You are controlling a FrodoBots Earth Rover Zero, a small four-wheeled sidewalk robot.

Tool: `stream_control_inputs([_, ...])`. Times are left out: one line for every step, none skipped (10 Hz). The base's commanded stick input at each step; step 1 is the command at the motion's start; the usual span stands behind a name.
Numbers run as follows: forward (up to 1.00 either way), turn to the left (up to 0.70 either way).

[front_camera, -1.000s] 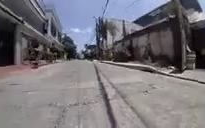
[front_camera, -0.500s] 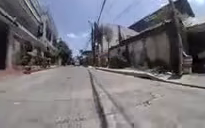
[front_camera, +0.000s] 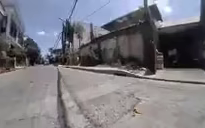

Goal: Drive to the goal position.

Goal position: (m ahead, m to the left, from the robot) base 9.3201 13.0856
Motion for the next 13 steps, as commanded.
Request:
stream_control_inputs([1.0, 0.01])
stream_control_inputs([1.0, 0.01])
stream_control_inputs([1.0, 0.01])
stream_control_inputs([1.0, 0.01])
stream_control_inputs([1.0, 0.01])
stream_control_inputs([1.0, 0.01])
stream_control_inputs([1.0, 0.01])
stream_control_inputs([1.0, 0.01])
stream_control_inputs([1.0, 0.01])
stream_control_inputs([1.0, 0.01])
stream_control_inputs([1.0, 0.01])
stream_control_inputs([1.0, 0.01])
stream_control_inputs([1.0, 0.01])
